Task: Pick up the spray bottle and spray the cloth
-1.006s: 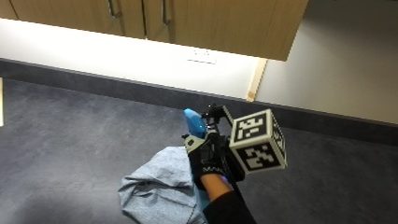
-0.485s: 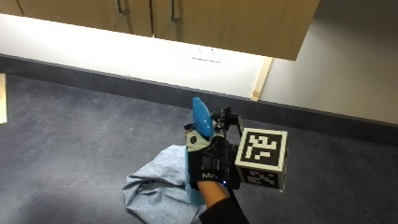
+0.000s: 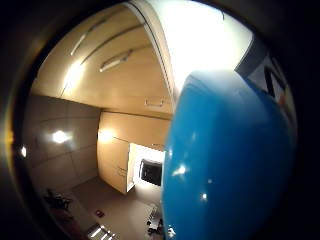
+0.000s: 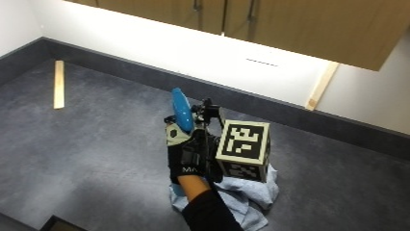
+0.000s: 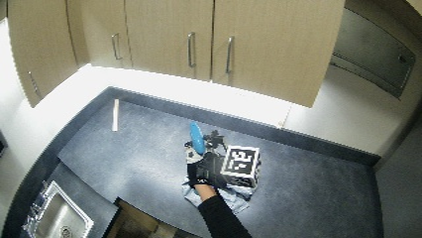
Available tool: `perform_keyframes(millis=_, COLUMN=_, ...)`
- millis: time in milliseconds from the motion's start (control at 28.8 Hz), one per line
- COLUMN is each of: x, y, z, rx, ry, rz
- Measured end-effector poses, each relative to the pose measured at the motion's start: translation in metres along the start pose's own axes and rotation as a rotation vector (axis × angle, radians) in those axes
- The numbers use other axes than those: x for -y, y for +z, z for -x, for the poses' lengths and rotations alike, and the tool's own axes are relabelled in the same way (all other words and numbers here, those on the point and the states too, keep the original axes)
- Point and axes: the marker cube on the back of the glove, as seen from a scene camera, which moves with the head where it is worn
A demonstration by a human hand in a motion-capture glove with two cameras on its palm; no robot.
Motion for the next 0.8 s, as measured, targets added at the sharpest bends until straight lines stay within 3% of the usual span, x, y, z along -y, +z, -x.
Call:
perform_keyframes(millis=416, x=0.003, y=0.024, z=0.006, rx=0.099, ry=0.008, rz=0.017)
perform_keyframes(millis=798, x=-0.018, y=0.029, z=-0.068, rx=0.098, ry=0.022, rz=0.060)
